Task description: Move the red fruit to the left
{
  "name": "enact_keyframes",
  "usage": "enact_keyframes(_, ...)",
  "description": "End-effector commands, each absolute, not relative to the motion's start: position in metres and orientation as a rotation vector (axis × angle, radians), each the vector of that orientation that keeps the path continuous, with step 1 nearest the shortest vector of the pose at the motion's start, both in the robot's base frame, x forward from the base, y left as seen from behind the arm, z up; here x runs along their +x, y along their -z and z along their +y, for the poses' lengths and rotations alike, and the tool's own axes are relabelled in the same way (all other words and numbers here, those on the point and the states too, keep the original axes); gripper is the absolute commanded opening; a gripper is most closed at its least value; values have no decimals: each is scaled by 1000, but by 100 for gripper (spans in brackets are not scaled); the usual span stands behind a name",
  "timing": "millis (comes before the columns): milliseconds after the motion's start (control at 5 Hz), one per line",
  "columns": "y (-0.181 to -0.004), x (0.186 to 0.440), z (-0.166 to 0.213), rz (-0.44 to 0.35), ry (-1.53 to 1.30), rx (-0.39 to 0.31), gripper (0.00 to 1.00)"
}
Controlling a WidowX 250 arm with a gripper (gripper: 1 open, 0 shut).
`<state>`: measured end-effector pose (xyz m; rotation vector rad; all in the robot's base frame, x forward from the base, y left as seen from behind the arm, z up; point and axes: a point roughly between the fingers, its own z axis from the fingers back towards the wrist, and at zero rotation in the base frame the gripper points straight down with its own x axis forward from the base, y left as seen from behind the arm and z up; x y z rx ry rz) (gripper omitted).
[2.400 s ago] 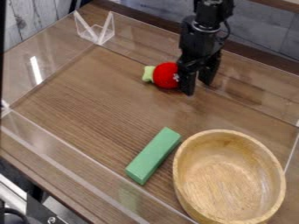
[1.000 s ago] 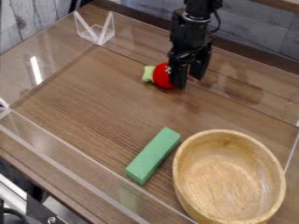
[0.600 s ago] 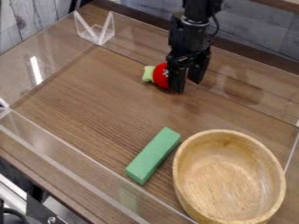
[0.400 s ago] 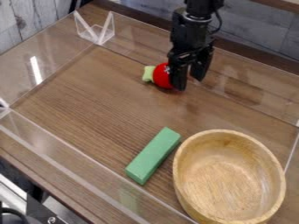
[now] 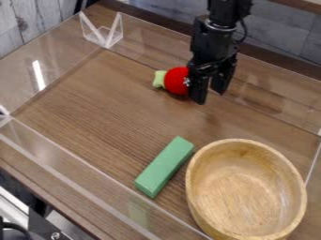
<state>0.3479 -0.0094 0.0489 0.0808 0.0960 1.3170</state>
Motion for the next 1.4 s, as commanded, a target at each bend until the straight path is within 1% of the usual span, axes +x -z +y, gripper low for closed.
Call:
enact_keyframes(0,-82,351,-3,7,-1394,22,0)
enact_keyframes(200,-85,347,5,9,-1467,24,0)
enact_keyframes(400,-83,350,20,5,-1440,28,0)
enact_keyframes(600,-89,352,36,12,-1404,25,0)
enact_keyframes(800,-99,348,42,29,-1382,22,0)
enact_keyframes(1200,-100,343,47,29,-1401,32,0)
